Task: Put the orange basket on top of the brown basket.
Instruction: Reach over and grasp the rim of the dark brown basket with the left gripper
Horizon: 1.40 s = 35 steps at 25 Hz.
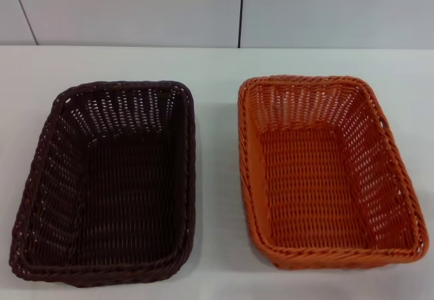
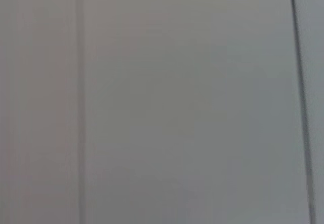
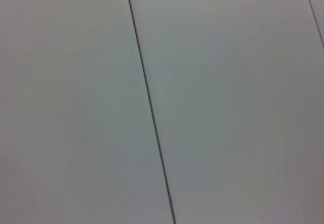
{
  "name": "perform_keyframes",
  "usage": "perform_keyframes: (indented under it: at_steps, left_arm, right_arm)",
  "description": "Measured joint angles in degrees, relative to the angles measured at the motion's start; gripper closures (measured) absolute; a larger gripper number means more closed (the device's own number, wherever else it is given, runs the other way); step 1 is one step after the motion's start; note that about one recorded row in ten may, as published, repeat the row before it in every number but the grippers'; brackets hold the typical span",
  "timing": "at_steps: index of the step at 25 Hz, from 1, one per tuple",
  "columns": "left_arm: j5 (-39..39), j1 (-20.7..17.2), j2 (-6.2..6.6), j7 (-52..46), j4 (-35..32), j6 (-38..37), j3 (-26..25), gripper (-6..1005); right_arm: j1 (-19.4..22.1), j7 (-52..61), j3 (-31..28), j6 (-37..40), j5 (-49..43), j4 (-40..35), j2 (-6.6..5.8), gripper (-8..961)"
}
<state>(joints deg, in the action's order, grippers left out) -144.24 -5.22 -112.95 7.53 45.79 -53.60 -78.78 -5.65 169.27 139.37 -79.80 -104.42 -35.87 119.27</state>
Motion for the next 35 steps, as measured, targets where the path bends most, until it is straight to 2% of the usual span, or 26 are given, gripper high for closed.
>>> perform_keyframes:
  at_steps: [2, 3, 6, 7, 8, 9, 10, 13, 14, 15, 16, 17, 22, 30, 35]
  left_arm:
    - [-2.61, -3.16, 0.60, 1.88, 10.78, 10.82, -2.37, 213]
    - [-3.86, -4.38, 0.42, 2.57, 15.33, 16.00, -3.87, 213]
    - [-6.95, -7.83, -1.20, 3.51, 31.63, 37.03, -9.32, 214]
    - [-7.35, -8.39, -2.02, 3.84, 38.37, 47.59, -11.80, 214]
    - [-7.37, -8.39, -2.17, 3.92, 39.58, 49.82, -12.19, 214]
    - [-7.37, -8.21, -2.79, 4.31, 44.62, 60.03, -14.44, 214]
    - [-7.37, -7.63, -3.14, 4.50, 47.61, 66.57, -15.93, 214]
    - [-7.37, -7.63, -3.14, 4.50, 47.61, 66.57, -15.93, 214]
    - [-7.18, -4.69, -4.35, 6.17, 55.71, 85.39, -19.88, 214]
    - [-7.18, -4.69, -4.35, 6.17, 55.71, 85.39, -19.88, 214]
    - [-6.97, -1.14, -4.88, 7.65, 60.01, 98.90, -21.97, 214]
    - [-6.97, 1.14, -4.92, 7.64, 61.43, 105.15, -22.62, 214]
    - [-6.98, 6.03, -5.10, 7.41, 62.78, 117.40, -22.45, 215]
    - [-6.93, 7.83, -5.24, 7.18, 64.20, 123.23, -20.05, 215]
    - [-7.26, 9.01, -5.26, 7.49, 61.94, 124.75, -19.86, 214]
  right_arm:
    - [-0.03, 0.00, -0.47, 0.03, 0.04, -0.01, -0.06, 121]
    - [-0.08, 0.00, -0.78, 0.10, 0.05, -0.03, -0.11, 122]
    - [-0.13, 0.00, -1.63, 0.57, 0.10, -0.06, -0.17, 122]
    - [-0.14, 0.00, -1.90, 0.77, 0.11, -0.07, -0.18, 122]
    - [-0.18, 0.00, -2.10, 0.96, 0.11, -0.07, -0.19, 122]
    - [-0.30, 0.00, -2.43, 1.45, 0.13, -0.07, -0.32, 122]
    - [-0.40, 0.00, -2.67, 1.78, 0.13, -0.07, -0.38, 123]
    - [-0.67, 0.00, -3.21, 2.34, 0.15, -0.07, -0.43, 123]
    - [-1.01, 0.00, -3.50, 2.96, 0.16, -0.07, -0.49, 123]
    - [-1.01, 0.00, -3.50, 2.96, 0.16, -0.07, -0.49, 123]
    - [-1.19, 0.00, -3.53, 3.32, 0.16, -0.07, -0.52, 123]
    - [-1.39, 0.00, -3.57, 3.63, 0.17, 0.00, -0.57, 124]
    - [-2.11, 0.00, -3.70, 5.65, 0.19, 0.28, -0.62, 124]
    - [-2.14, 0.00, -3.75, 6.16, 0.19, 0.29, -0.63, 125]
    - [-2.25, 0.00, -3.77, 6.51, -0.05, 0.29, -0.63, 126]
